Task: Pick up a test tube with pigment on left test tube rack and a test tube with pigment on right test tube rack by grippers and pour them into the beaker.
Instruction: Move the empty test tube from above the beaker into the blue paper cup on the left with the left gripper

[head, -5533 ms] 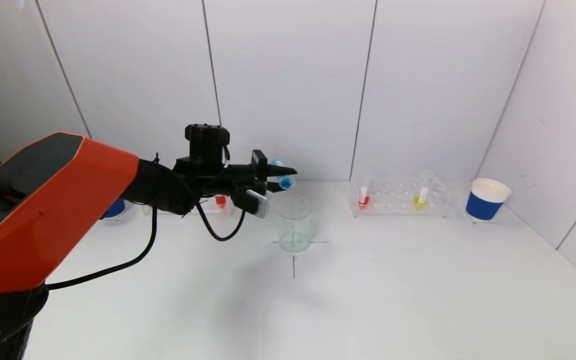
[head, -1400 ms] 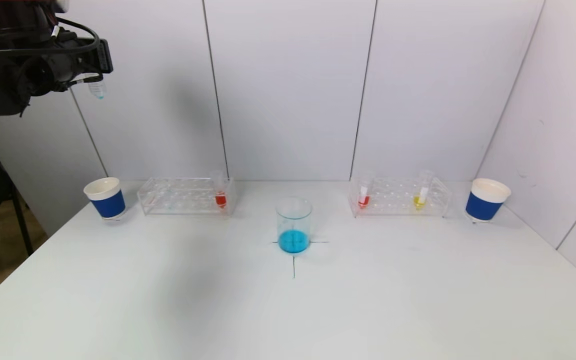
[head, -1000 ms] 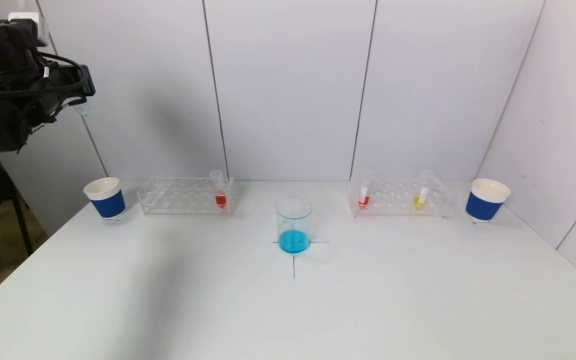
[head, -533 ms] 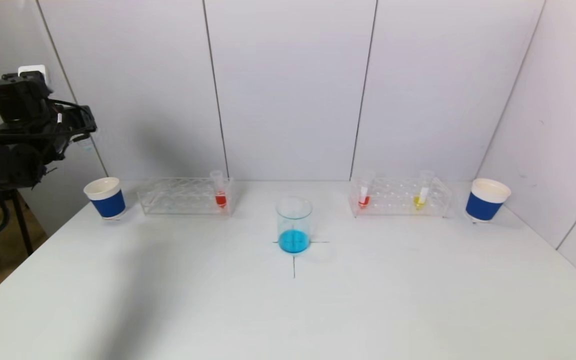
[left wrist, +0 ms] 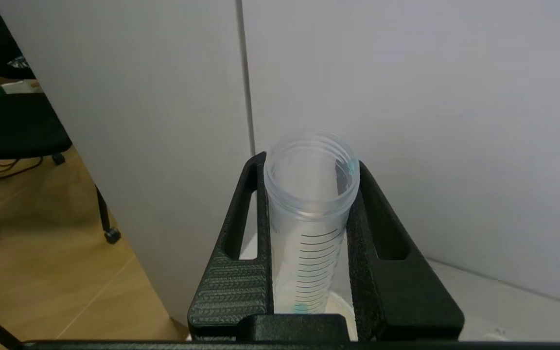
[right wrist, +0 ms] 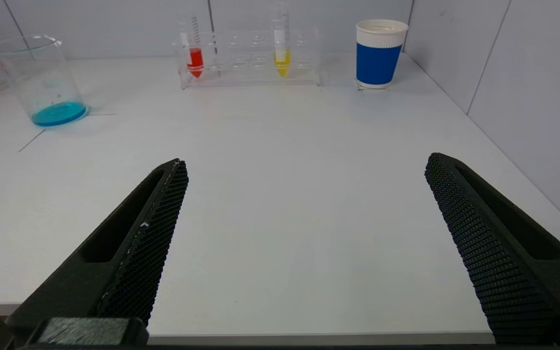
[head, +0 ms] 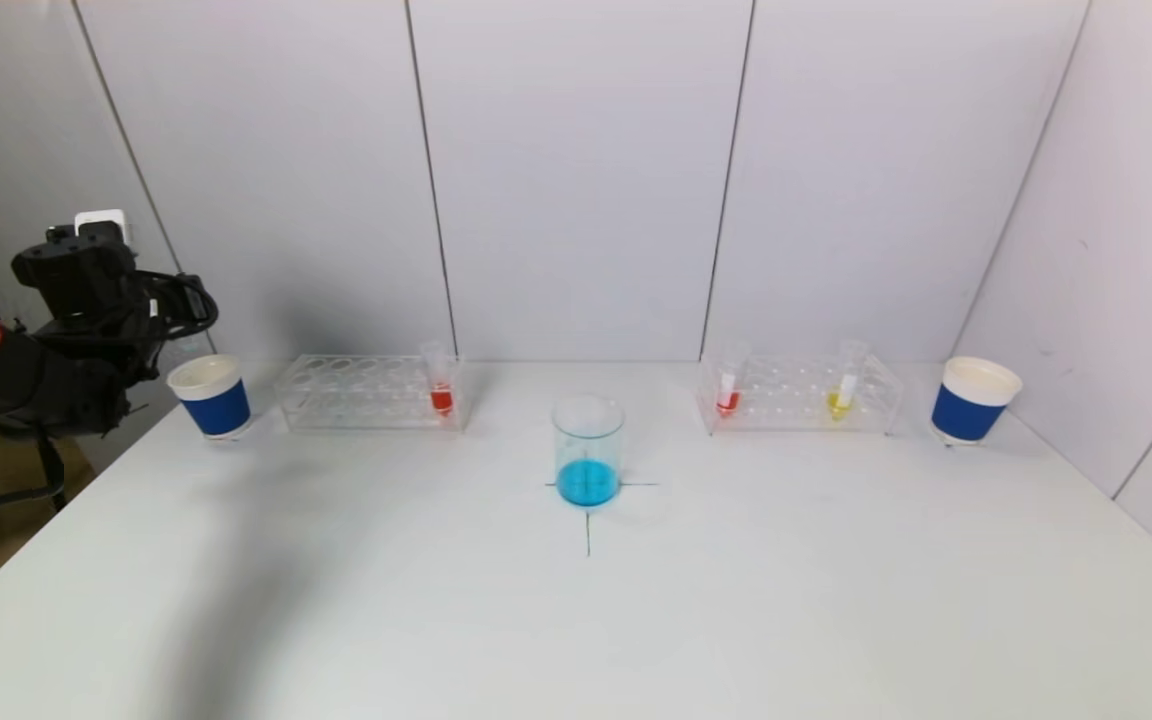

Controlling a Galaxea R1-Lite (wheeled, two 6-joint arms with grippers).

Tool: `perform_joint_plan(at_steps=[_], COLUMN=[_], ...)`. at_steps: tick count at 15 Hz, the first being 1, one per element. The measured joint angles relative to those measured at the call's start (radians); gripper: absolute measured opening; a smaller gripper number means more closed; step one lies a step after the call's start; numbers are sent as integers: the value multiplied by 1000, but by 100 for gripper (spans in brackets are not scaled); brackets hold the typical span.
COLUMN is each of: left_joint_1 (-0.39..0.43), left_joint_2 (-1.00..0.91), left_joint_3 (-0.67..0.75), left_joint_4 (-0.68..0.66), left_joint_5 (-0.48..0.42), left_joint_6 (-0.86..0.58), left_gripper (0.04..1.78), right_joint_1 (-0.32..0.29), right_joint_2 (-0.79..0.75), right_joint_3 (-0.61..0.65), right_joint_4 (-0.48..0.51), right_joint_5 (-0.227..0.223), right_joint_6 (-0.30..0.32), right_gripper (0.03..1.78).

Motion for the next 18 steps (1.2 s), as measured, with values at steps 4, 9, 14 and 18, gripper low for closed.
perform_joint_plan(at_steps=[4, 9, 14, 18], left_joint_1=[0, 0, 0, 0], left_joint_2=[46, 67, 69, 69], left_joint_3=[60, 120, 143, 146], left_joint_4=[-81, -139, -149, -149], left_joint_5=[-3, -3, -3, -3], left_joint_6=[-1, -3, -19, -19], left_gripper=[45, 45, 45, 45], right_joint_1=[0, 0, 0, 0], right_joint_2=[0, 0, 0, 0], right_joint_3=[0, 0, 0, 0], right_joint_4=[0, 0, 0, 0], right_joint_5=[0, 0, 0, 0], right_joint_6=[0, 0, 0, 0], right_gripper=[177, 177, 177, 177])
